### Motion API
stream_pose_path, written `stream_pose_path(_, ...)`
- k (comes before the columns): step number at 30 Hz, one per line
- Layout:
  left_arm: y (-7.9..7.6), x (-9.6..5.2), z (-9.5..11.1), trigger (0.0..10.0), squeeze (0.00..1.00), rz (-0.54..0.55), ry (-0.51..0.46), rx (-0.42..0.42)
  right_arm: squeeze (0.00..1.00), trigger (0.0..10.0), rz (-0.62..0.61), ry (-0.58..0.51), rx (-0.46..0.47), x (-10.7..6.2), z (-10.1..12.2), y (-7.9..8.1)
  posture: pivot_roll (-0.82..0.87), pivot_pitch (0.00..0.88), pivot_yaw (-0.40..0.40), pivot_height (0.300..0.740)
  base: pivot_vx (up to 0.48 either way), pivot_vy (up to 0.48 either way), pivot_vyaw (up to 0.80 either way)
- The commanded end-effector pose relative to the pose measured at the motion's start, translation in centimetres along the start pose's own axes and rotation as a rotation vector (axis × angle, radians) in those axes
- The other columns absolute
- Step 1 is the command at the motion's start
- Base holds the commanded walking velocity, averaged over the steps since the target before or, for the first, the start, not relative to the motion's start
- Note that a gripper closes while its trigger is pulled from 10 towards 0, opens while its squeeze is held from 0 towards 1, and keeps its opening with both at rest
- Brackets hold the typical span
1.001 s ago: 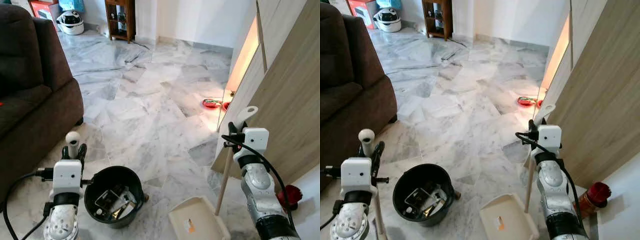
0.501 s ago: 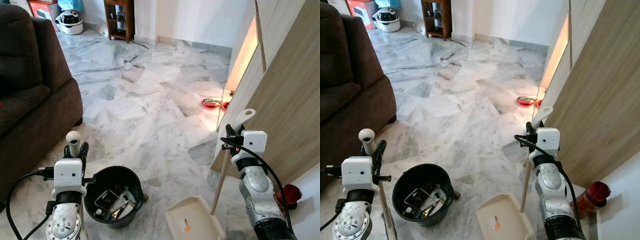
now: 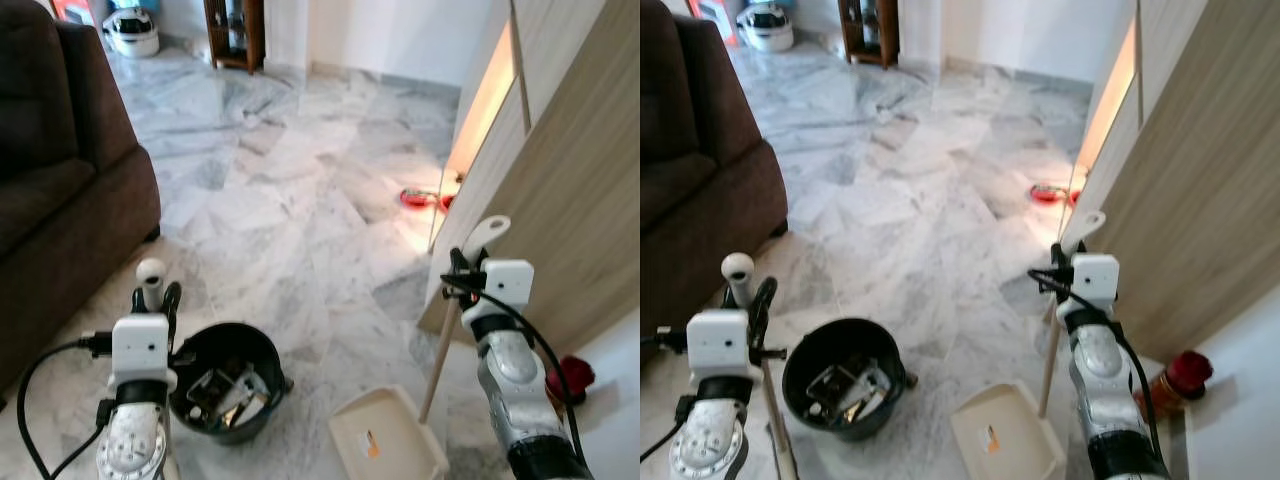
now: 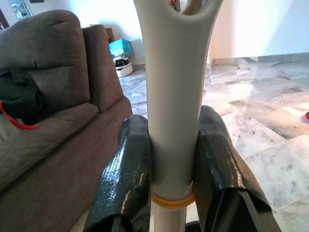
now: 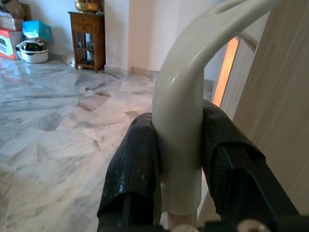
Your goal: Sweep floor
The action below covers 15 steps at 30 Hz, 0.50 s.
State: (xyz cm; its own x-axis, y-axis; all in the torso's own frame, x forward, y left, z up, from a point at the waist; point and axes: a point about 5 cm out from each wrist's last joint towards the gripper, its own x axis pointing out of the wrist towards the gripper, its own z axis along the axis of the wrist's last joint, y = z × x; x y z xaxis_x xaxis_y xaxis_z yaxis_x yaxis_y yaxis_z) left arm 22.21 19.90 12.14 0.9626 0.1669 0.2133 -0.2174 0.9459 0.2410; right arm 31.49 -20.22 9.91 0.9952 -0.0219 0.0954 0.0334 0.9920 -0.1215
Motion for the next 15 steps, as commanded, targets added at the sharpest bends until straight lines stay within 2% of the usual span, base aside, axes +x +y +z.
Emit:
stream_pose_path(1, 0.01, 0.05, 0.35, 10.0, 0.0, -0.011, -0.02, 0.032, 0.0, 10.0, 0.0, -0.058, -0.006, 0.32, 1.28, -0.22, 0.03, 0.042, -0.053, 0.74, -0.341, 0.0, 0.0)
stream_pose_path(15, -0.54, 0.23, 0.31, 10.0, 0.0, -0.032, -0.025, 0.023, 0.0, 10.0, 0.005, -0.088, -0.001, 0.52, 2.09, 0.13, 0.01, 0.03, -0.051, 0.74, -0.336, 0.0, 0.0)
